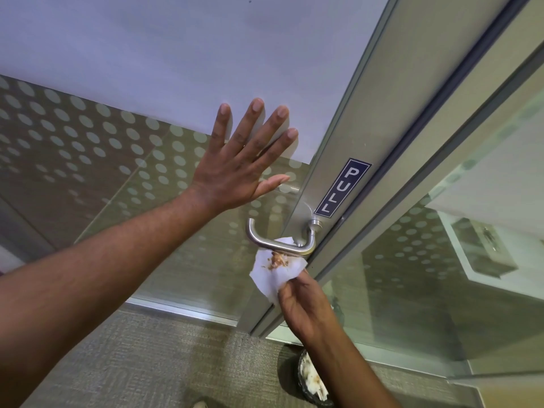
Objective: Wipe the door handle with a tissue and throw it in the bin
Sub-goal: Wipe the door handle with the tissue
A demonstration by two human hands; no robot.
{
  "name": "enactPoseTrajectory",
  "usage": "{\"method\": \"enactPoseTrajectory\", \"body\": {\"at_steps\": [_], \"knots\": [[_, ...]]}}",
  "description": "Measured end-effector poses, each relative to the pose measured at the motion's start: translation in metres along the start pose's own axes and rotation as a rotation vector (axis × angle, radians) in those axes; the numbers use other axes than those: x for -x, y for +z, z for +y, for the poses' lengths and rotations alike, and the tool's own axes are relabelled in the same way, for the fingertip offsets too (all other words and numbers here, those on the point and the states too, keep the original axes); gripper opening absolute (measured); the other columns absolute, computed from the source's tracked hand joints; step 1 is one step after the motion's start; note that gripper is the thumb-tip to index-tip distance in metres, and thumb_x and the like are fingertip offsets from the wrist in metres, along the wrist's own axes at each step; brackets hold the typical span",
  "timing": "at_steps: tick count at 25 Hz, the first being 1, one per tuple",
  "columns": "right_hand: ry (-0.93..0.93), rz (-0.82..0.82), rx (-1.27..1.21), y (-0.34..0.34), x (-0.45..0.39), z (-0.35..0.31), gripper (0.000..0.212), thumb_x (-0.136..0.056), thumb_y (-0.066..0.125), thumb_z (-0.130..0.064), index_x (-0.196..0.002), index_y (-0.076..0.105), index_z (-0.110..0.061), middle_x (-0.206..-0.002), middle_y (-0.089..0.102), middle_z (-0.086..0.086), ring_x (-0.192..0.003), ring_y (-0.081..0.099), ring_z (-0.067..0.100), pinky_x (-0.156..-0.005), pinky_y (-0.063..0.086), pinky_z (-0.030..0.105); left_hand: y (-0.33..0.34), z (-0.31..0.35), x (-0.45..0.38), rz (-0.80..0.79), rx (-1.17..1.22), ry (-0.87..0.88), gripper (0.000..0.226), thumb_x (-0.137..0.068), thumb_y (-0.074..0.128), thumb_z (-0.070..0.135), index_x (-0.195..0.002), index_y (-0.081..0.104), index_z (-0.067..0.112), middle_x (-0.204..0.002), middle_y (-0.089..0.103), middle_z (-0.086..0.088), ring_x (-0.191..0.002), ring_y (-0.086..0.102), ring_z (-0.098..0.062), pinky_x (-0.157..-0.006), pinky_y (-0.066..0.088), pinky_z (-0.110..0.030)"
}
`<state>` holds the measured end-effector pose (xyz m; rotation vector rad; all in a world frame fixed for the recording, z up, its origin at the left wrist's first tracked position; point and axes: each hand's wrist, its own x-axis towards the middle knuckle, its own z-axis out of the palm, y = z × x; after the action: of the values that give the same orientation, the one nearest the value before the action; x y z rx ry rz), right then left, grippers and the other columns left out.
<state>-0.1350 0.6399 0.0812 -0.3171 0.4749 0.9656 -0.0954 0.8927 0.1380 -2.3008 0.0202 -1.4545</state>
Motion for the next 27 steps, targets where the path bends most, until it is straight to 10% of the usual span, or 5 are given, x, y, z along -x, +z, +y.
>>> {"method": "enactPoseTrajectory", "body": {"at_steps": [6, 12, 17, 22, 27], "knots": [[-0.277, 0.156, 0.305, 0.013, 0.009, -0.034, 0.034, -0.108, 0.053, -0.011, -0.136, 0.065, 0.005, -0.131, 0.072, 0.023, -0.118, 0.072, 0.031, -0.064, 0.069, 0.036, 0.001, -0.001, 0.000, -0.015, 0.002, -0.002, 0.096, -0.107, 0.039, 0.077, -0.172, -0.006, 0.022, -0.180, -0.026, -0.006, -0.165, -0.026, -0.033, -0.131, -0.022, -0.061], [-0.362, 0.224, 0.557, 0.030, 0.005, -0.045, 0.022, -0.105, 0.060, -0.013, -0.117, 0.073, -0.001, -0.105, 0.079, 0.017, -0.083, 0.079, 0.022, -0.083, 0.065, 0.038, 0.000, 0.001, -0.001, -0.007, 0.000, -0.002, 0.094, -0.108, 0.039, 0.076, -0.173, -0.004, 0.023, -0.180, -0.024, -0.006, -0.166, -0.024, -0.033, -0.131, -0.020, -0.062], [-0.326, 0.234, 0.321, 0.023, 0.001, -0.038, 0.022, -0.103, 0.062, -0.016, -0.112, 0.075, 0.000, -0.115, 0.078, 0.024, -0.101, 0.076, 0.028, -0.108, 0.055, 0.048, -0.001, 0.000, -0.002, -0.021, 0.009, -0.002, 0.094, -0.108, 0.037, 0.076, -0.172, -0.006, 0.023, -0.180, -0.026, -0.006, -0.165, -0.026, -0.033, -0.131, -0.020, -0.062], [-0.216, 0.153, 0.098, 0.005, -0.001, -0.003, 0.035, -0.101, 0.058, -0.013, -0.127, 0.065, 0.010, -0.104, 0.079, 0.030, -0.083, 0.082, 0.036, -0.088, 0.061, 0.044, -0.004, 0.000, -0.002, -0.035, 0.000, -0.009, 0.094, -0.109, 0.034, 0.076, -0.172, -0.009, 0.022, -0.178, -0.030, -0.006, -0.164, -0.029, -0.033, -0.130, -0.021, -0.062], [-0.042, -0.023, 0.040, 0.013, -0.023, 0.025, 0.042, -0.099, 0.053, 0.003, -0.139, 0.059, 0.011, -0.137, 0.065, 0.030, -0.120, 0.069, 0.036, -0.089, 0.066, 0.038, -0.006, 0.001, -0.003, -0.045, 0.022, -0.012, 0.094, -0.109, 0.036, 0.076, -0.171, -0.011, 0.023, -0.178, -0.031, -0.004, -0.166, -0.026, -0.033, -0.130, -0.020, -0.061]]}}
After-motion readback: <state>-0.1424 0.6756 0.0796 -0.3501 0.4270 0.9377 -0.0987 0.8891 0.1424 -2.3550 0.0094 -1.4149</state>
